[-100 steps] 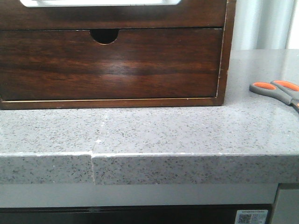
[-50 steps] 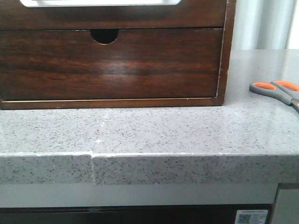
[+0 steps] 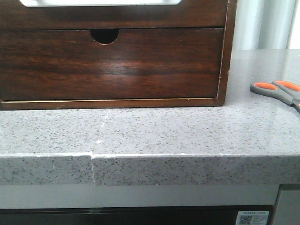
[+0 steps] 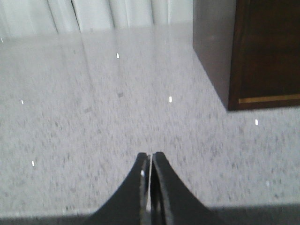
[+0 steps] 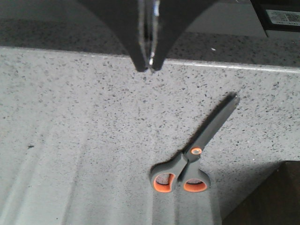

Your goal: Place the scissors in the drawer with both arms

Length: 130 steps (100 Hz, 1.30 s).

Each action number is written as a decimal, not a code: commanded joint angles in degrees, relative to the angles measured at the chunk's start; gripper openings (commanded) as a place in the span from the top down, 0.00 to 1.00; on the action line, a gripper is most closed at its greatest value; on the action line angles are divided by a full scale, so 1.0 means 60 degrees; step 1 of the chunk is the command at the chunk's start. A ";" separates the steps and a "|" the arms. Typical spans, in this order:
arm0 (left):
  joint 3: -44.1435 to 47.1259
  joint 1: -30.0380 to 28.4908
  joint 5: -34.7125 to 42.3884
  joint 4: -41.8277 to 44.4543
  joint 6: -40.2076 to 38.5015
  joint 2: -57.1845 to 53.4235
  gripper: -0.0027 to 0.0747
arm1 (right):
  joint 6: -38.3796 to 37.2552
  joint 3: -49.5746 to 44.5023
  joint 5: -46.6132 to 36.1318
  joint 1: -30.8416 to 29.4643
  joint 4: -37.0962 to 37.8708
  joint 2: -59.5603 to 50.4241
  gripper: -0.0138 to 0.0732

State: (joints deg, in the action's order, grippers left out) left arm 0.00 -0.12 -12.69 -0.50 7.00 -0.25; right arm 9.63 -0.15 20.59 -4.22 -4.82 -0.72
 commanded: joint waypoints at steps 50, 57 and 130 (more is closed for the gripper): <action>0.0185 0.0074 0.2813 -0.0219 -0.0035 -0.0283 0.99 | 0.0093 -0.0339 -0.1411 -0.0050 -0.0019 -0.0162 0.92; 0.0185 0.0074 0.2813 -0.0219 -0.0035 -0.0283 0.99 | 0.0093 -0.0339 -0.1596 -0.0050 -0.0019 -0.0162 0.92; 0.0185 0.0074 0.5417 -0.0240 -0.0035 -0.0283 0.99 | 0.0093 -0.0339 -0.3947 -0.0050 -0.1797 -0.0162 0.92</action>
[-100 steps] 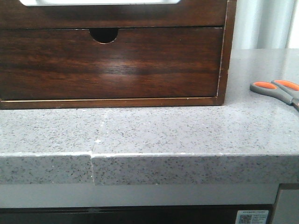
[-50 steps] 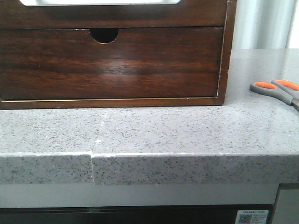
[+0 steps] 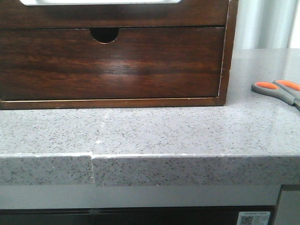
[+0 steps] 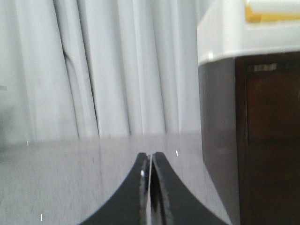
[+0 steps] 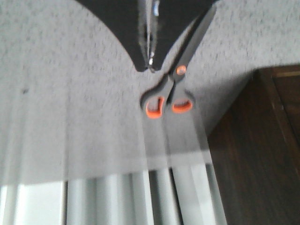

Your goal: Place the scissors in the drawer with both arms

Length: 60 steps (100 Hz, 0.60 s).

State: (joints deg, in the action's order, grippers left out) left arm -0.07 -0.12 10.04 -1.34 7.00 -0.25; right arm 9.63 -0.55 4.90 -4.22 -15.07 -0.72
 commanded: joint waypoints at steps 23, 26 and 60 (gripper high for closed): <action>0.0179 0.0074 0.2636 -0.0339 -0.0035 -0.0283 0.99 | 0.0093 -0.0094 -0.1479 -0.0050 -0.0088 -0.0162 0.92; 0.0179 0.0074 0.2654 -0.0588 -0.0035 -0.0283 0.99 | 0.0093 -0.0040 -0.1430 -0.0050 -0.0088 -0.0162 0.92; -0.1089 0.0074 0.0734 -0.0765 -0.0035 0.0214 0.99 | 0.0118 0.1553 0.0740 -0.0050 0.0228 0.0399 0.92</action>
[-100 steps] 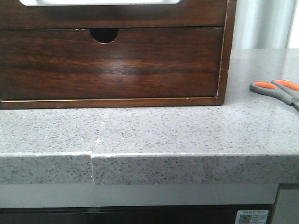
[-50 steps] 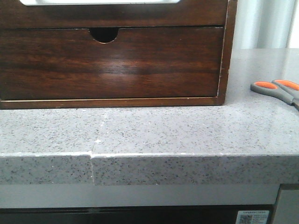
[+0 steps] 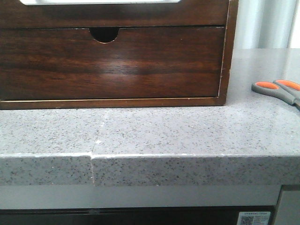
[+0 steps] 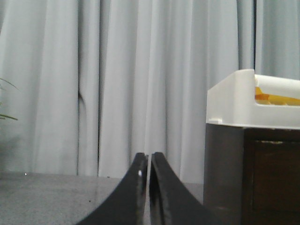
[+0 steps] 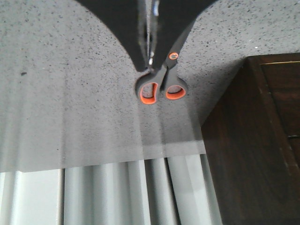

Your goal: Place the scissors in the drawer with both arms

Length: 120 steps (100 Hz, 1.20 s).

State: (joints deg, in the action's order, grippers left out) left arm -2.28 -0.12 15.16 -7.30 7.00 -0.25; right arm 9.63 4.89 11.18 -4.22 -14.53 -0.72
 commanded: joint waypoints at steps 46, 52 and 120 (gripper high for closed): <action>-0.2984 0.0373 -0.1930 0.0338 -0.0035 0.2304 0.99 | 0.0118 0.2956 0.0784 -0.0050 0.0137 0.2921 0.92; -0.3055 0.0540 -0.1909 0.0338 -0.0035 0.2496 0.99 | 0.0118 0.2957 0.0743 -0.0050 0.0114 0.2967 0.92; -0.3055 0.1851 0.1957 0.0617 -0.0035 0.4555 0.43 | 0.0118 0.2935 0.1869 -0.0050 0.0092 0.2967 0.92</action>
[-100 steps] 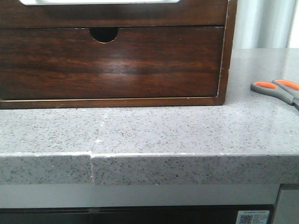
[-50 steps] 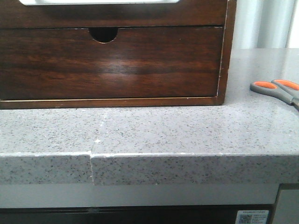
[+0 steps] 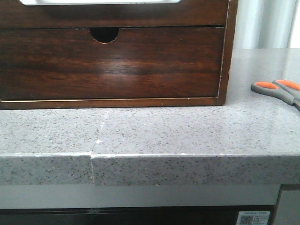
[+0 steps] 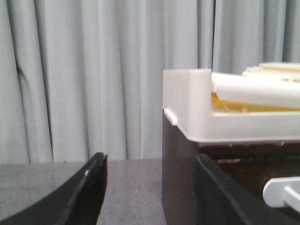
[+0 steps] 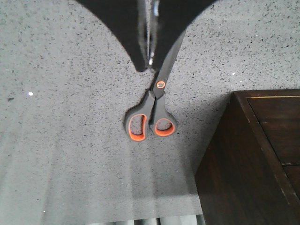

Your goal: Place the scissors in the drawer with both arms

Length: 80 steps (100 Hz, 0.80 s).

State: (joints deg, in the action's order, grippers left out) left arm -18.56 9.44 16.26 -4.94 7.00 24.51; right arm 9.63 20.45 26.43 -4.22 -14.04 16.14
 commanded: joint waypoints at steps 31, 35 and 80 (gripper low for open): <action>-0.0801 0.2004 0.2109 0.3836 -0.0052 0.2150 0.46 | 0.0118 0.0341 -0.0672 -0.0050 0.0011 0.0157 0.92; -0.0929 0.2231 0.2109 0.4195 -0.0052 0.2420 0.48 | 0.0118 0.0341 -0.0672 -0.0050 0.0011 0.0157 0.92; -0.2671 0.4077 0.0218 0.7571 -0.0035 0.5302 0.52 | 0.0118 0.0341 -0.0681 -0.0050 0.0011 0.0157 0.92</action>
State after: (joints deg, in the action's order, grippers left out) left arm -31.19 32.62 18.01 37.75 7.00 54.70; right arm 9.76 20.45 26.43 -4.22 -14.04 16.14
